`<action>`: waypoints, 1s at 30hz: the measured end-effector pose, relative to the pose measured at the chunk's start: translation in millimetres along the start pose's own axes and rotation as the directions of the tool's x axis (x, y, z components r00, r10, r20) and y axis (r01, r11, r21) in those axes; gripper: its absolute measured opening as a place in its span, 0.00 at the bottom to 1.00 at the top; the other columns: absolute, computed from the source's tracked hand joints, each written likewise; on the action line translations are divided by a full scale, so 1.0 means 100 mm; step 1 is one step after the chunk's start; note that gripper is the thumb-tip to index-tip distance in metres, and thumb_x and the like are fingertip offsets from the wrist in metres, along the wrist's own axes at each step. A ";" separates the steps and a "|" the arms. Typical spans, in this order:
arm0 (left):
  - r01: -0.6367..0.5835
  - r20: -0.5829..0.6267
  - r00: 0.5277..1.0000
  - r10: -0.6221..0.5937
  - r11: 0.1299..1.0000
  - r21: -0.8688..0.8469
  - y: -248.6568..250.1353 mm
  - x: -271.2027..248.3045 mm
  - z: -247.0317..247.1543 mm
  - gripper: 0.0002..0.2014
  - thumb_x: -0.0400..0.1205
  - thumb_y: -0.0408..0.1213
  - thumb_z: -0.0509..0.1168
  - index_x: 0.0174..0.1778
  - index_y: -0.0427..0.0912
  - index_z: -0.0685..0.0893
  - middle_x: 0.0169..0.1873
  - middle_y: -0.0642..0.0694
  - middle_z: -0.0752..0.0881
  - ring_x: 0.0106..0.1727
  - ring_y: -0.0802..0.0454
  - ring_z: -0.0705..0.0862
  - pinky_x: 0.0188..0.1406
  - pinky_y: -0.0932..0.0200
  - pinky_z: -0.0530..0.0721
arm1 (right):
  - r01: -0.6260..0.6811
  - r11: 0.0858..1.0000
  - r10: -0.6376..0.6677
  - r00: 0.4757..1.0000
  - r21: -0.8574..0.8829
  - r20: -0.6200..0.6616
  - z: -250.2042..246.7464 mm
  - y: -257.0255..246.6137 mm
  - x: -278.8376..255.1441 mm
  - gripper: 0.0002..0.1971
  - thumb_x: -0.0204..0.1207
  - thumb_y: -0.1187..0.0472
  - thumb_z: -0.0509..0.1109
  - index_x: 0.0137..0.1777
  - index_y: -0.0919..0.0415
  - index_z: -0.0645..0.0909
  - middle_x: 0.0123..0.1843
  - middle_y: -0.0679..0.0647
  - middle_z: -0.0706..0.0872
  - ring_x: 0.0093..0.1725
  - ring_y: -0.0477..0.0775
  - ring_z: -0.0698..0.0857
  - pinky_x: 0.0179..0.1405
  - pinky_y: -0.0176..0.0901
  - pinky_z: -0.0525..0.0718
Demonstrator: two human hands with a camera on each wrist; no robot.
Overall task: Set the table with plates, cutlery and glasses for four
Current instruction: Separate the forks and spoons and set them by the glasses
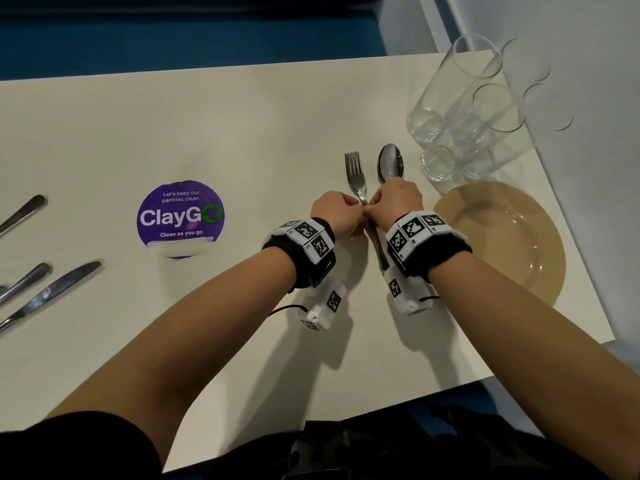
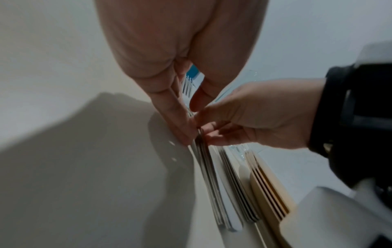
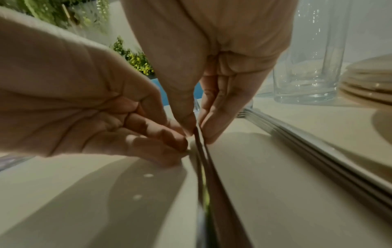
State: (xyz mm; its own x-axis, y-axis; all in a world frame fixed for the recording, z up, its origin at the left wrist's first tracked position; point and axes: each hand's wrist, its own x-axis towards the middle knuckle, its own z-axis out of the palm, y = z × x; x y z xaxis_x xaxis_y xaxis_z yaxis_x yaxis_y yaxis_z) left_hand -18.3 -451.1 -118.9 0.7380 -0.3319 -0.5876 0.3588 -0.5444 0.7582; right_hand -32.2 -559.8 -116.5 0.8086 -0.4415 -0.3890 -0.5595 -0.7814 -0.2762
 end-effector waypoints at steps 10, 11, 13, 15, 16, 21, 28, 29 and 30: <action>-0.004 0.110 0.994 0.006 1.000 -0.025 0.02 0.03 0.06 0.09 0.75 0.31 0.59 0.35 0.40 0.85 0.30 0.41 0.83 0.30 0.47 0.79 0.52 0.49 0.85 | -0.024 0.999 0.024 0.999 0.023 -0.043 0.03 0.07 -0.03 0.08 0.70 0.63 0.71 0.46 0.62 0.90 0.47 0.63 0.90 0.50 0.63 0.87 0.45 0.43 0.81; -0.006 0.124 0.992 0.009 1.000 -0.024 0.04 0.03 0.07 0.08 0.75 0.31 0.60 0.35 0.41 0.84 0.31 0.41 0.84 0.29 0.47 0.79 0.52 0.50 0.85 | -0.025 0.999 0.026 0.998 0.019 -0.054 0.02 0.08 -0.02 0.08 0.70 0.64 0.71 0.46 0.62 0.90 0.47 0.64 0.90 0.50 0.63 0.87 0.46 0.44 0.82; -0.004 0.136 0.991 0.009 0.999 -0.039 0.06 0.03 0.08 0.10 0.77 0.31 0.60 0.31 0.48 0.80 0.32 0.40 0.84 0.30 0.48 0.80 0.53 0.52 0.86 | -0.027 1.000 0.027 0.998 0.005 -0.064 0.01 0.09 -0.02 0.08 0.70 0.65 0.70 0.46 0.63 0.89 0.48 0.64 0.89 0.51 0.65 0.87 0.46 0.44 0.82; -0.001 0.142 0.990 0.008 0.999 -0.049 0.07 0.04 0.09 0.11 0.78 0.31 0.60 0.33 0.50 0.80 0.31 0.40 0.84 0.29 0.49 0.81 0.53 0.54 0.86 | -0.022 1.000 0.022 0.998 -0.005 -0.061 0.02 0.09 -0.02 0.09 0.70 0.66 0.69 0.47 0.64 0.89 0.49 0.65 0.89 0.51 0.66 0.86 0.46 0.44 0.81; 0.002 0.147 0.989 0.007 0.998 -0.060 0.07 0.03 0.09 0.09 0.78 0.31 0.61 0.36 0.49 0.81 0.32 0.40 0.83 0.28 0.50 0.80 0.52 0.54 0.85 | -0.021 1.000 0.021 0.998 -0.006 -0.059 0.01 0.08 -0.02 0.09 0.70 0.66 0.69 0.47 0.64 0.89 0.49 0.65 0.89 0.51 0.66 0.86 0.46 0.44 0.81; 0.022 0.174 0.985 -0.006 0.995 -0.093 0.02 0.04 0.08 0.15 0.79 0.33 0.61 0.62 0.39 0.80 0.38 0.38 0.85 0.28 0.50 0.79 0.50 0.53 0.85 | -0.017 1.000 0.017 0.999 0.005 -0.049 -0.01 0.09 -0.05 0.08 0.68 0.64 0.73 0.46 0.60 0.90 0.48 0.63 0.90 0.51 0.62 0.87 0.45 0.43 0.81; 0.029 0.048 0.999 -0.024 0.995 -0.092 -0.20 -0.08 -0.30 0.18 0.80 0.33 0.60 0.67 0.38 0.77 0.38 0.43 0.88 0.33 0.47 0.85 0.51 0.52 0.86 | 0.022 1.000 -0.023 0.985 -0.007 -0.170 -0.14 -0.16 -0.17 0.13 0.72 0.59 0.72 0.54 0.62 0.86 0.54 0.60 0.88 0.55 0.61 0.86 0.53 0.44 0.81; 0.031 0.016 0.999 -0.029 0.994 -0.102 -0.25 -0.14 -0.41 0.18 0.80 0.33 0.61 0.67 0.38 0.77 0.37 0.44 0.87 0.37 0.44 0.87 0.53 0.51 0.88 | 0.057 0.998 -0.058 0.982 -0.011 -0.178 -0.15 -0.26 -0.21 0.13 0.73 0.58 0.71 0.56 0.61 0.86 0.54 0.58 0.87 0.57 0.60 0.84 0.56 0.43 0.79; 0.028 -0.022 0.999 -0.030 0.994 -0.103 -0.31 -0.21 -0.54 0.18 0.79 0.33 0.61 0.66 0.39 0.77 0.37 0.45 0.87 0.41 0.43 0.89 0.52 0.49 0.88 | 0.099 0.995 -0.100 0.979 -0.012 -0.176 -0.16 -0.38 -0.26 0.14 0.74 0.58 0.70 0.57 0.61 0.86 0.53 0.55 0.85 0.58 0.58 0.81 0.60 0.41 0.75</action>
State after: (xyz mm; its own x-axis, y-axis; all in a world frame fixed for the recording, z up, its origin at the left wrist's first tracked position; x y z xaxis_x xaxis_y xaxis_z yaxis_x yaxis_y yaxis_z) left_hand -13.4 -385.7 -114.6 0.7394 -0.2981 -0.6037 0.4359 -0.4714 0.7667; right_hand -29.2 -525.0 -81.9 0.8799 -0.4318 -0.1985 -0.4740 -0.8268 -0.3028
